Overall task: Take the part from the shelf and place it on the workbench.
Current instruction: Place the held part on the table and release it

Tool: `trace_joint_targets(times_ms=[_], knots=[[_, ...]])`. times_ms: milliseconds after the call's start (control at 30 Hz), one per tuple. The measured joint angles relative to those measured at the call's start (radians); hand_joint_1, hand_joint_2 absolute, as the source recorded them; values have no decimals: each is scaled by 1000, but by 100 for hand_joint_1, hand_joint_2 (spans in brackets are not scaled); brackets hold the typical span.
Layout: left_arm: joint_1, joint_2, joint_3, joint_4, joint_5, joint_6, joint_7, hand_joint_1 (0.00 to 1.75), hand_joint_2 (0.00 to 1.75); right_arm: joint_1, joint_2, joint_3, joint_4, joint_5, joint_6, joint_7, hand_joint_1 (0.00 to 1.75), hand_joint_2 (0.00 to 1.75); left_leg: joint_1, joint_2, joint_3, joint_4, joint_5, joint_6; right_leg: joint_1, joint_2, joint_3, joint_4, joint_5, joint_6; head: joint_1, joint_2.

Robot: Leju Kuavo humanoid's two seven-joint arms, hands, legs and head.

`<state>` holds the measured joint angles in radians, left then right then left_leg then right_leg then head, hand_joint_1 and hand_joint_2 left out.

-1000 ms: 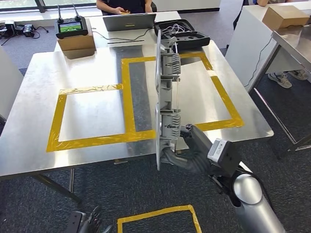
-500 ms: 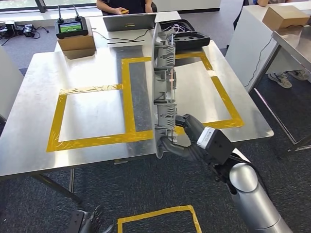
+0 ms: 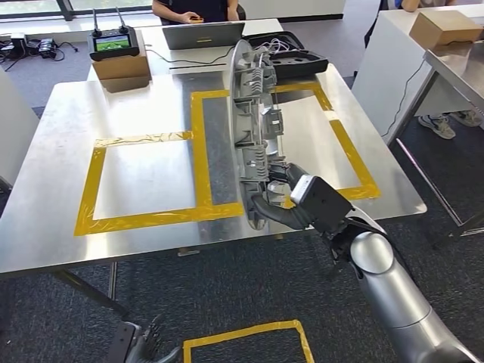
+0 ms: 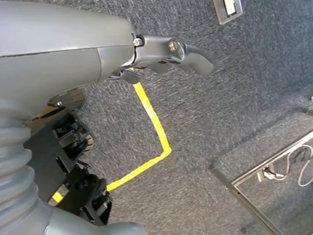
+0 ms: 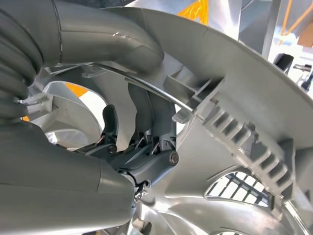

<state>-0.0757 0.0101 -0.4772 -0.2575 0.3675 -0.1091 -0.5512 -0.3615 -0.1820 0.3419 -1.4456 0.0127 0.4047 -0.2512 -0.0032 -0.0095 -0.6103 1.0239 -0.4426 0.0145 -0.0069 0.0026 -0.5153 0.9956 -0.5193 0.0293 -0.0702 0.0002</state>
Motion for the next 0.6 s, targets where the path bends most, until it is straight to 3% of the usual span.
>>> trace_joint_targets(times_ms=[600], knots=[[-6, 14, 0, -4, -24, 2, -2, 0, 175, -29, -14, -28, 46, -55, -31, -33, 175, 175, 0, 0, 0, -1, 0, 0, 0, 0, 0, 0, 0, 0, 0, 0]])
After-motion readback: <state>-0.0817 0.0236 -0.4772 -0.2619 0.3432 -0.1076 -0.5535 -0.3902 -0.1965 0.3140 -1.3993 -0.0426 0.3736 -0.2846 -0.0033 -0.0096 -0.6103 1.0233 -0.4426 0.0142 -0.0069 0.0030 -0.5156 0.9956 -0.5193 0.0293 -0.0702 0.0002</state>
